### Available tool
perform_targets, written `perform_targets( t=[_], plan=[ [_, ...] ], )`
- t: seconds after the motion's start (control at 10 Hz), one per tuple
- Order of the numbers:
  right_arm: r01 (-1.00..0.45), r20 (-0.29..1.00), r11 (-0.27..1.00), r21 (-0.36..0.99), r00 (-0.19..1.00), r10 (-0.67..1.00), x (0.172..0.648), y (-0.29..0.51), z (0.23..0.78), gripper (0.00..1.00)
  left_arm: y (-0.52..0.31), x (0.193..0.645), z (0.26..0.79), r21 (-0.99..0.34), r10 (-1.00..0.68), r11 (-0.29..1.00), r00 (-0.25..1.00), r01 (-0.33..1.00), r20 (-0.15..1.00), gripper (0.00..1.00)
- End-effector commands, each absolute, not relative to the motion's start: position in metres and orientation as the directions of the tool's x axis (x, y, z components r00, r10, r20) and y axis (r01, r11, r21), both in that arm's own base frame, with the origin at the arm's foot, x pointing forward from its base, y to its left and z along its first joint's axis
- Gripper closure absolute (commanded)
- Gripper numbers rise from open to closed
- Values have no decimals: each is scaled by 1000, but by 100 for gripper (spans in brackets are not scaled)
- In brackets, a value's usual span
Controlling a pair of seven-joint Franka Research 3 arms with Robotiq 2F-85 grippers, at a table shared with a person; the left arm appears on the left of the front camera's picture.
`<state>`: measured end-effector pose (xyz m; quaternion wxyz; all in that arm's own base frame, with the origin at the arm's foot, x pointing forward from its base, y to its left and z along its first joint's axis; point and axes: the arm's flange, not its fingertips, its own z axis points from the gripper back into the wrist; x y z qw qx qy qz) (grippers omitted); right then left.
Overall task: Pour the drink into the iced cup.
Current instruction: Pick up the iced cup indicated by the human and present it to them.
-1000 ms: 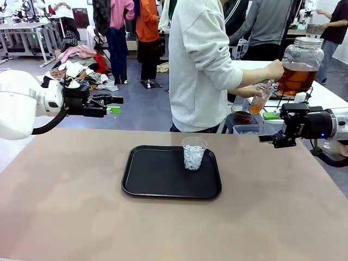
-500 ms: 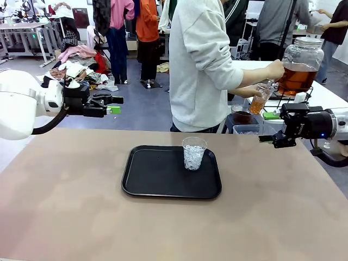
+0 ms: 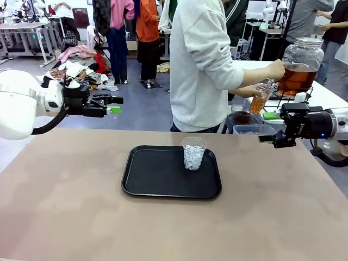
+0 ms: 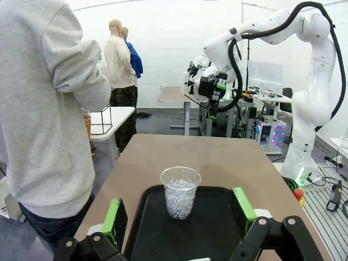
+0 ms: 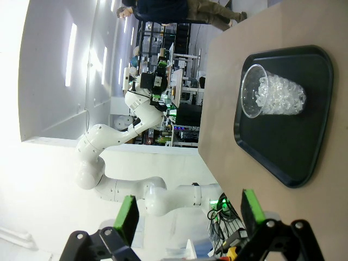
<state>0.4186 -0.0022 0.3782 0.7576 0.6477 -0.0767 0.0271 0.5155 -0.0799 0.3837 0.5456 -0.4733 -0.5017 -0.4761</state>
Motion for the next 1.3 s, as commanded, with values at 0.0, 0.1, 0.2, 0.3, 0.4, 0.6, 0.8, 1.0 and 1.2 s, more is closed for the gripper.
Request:
perform_targets(
  t=[0.0, 0.1, 0.2, 0.3, 0.4, 0.6, 0.8, 1.0, 1.2],
  plan=[
    [-143, 154, 160, 977, 986, -63, 418, -3, 379, 0, -81, 517, 385, -37, -37, 109, 41, 993, 998, 0],
    [-143, 154, 160, 977, 986, -63, 418, -3, 379, 0, -81, 517, 385, -37, -37, 109, 41, 993, 998, 0],
    [-143, 154, 160, 977, 986, -63, 418, -3, 379, 0, -81, 517, 385, -37, -37, 109, 41, 993, 998, 0],
    [-143, 154, 160, 977, 986, -63, 418, -3, 379, 0, -81, 517, 385, -37, -37, 109, 41, 993, 998, 0],
    [-143, 154, 160, 977, 986, -63, 418, -3, 379, 0, -81, 517, 385, -37, -37, 109, 41, 993, 998, 0],
    [-143, 154, 160, 977, 986, -63, 418, -3, 379, 0, -81, 517, 385, -37, -37, 109, 41, 993, 998, 0],
    [-143, 154, 160, 977, 986, -63, 418, -3, 379, 0, -81, 517, 385, -37, -37, 109, 41, 993, 998, 0],
    [-143, 154, 160, 977, 986, -63, 418, -3, 379, 0, -81, 517, 385, -37, -37, 109, 41, 993, 998, 0],
    [-143, 154, 160, 977, 986, -63, 418, -3, 379, 0, -81, 517, 385, -37, -37, 109, 41, 993, 998, 0]
  ],
)
